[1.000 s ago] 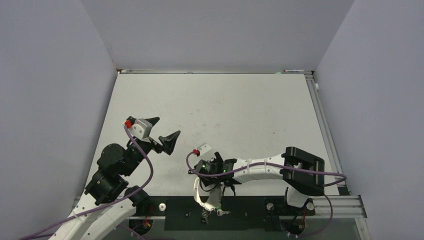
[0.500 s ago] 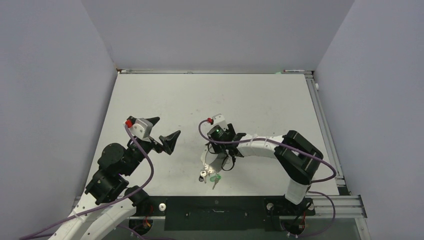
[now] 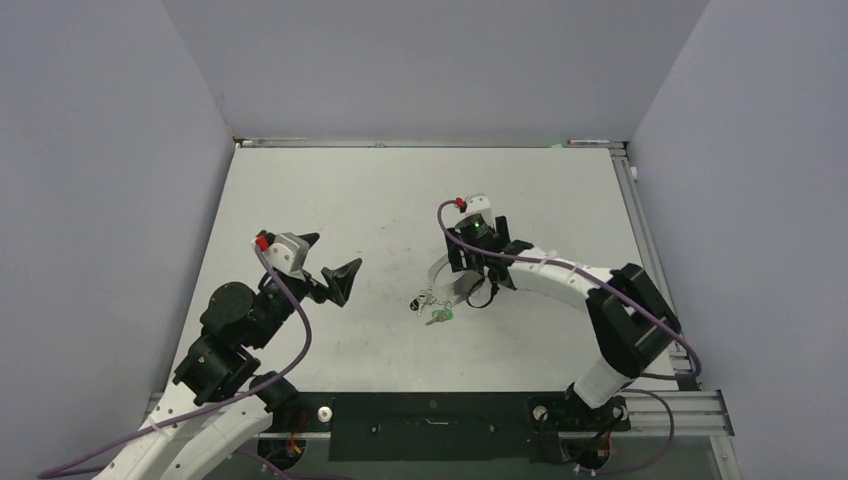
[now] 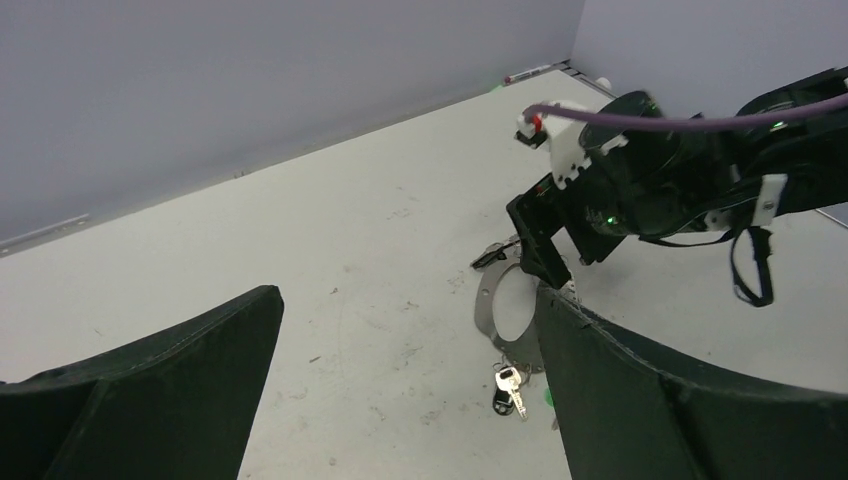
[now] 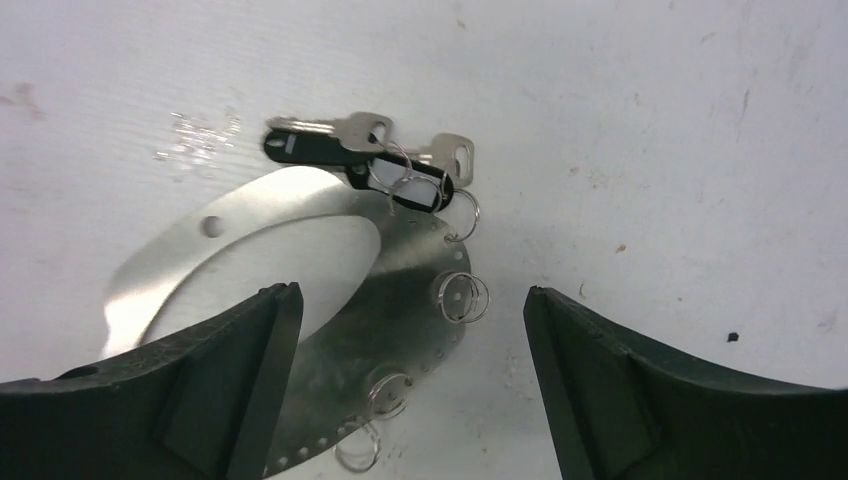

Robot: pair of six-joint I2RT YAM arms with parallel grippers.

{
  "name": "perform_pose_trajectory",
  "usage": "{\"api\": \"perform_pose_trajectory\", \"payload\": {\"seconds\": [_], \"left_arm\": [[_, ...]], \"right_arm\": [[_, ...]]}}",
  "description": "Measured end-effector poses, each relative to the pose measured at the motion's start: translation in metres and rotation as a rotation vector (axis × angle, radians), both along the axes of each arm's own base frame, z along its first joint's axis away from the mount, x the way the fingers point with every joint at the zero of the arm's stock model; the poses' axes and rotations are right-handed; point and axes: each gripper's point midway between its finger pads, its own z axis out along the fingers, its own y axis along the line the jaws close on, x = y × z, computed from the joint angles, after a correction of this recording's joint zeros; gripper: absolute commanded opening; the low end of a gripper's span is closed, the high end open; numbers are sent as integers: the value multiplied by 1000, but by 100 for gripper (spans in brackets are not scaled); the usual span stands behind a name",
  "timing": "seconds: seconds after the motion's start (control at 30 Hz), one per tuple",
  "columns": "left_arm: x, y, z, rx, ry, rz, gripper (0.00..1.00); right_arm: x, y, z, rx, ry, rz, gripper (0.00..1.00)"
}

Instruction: Put the keys on the keyring

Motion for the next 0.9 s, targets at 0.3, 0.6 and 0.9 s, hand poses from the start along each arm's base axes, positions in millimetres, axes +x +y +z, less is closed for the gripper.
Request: {"api": "perform_pose_trajectory", "payload": {"seconds": [0.3, 0.6, 0.9], "left_arm": [[12, 5, -12, 28, 42, 63, 96], [14, 18, -7, 7, 28, 124, 96], [10, 28, 3, -23, -4, 157, 96]], "right_arm": [[-11, 15, 179, 327, -364, 121, 85], [-67, -24, 279, 603, -701, 129, 85], [-111, -77, 213, 695, -718, -20, 86]]}}
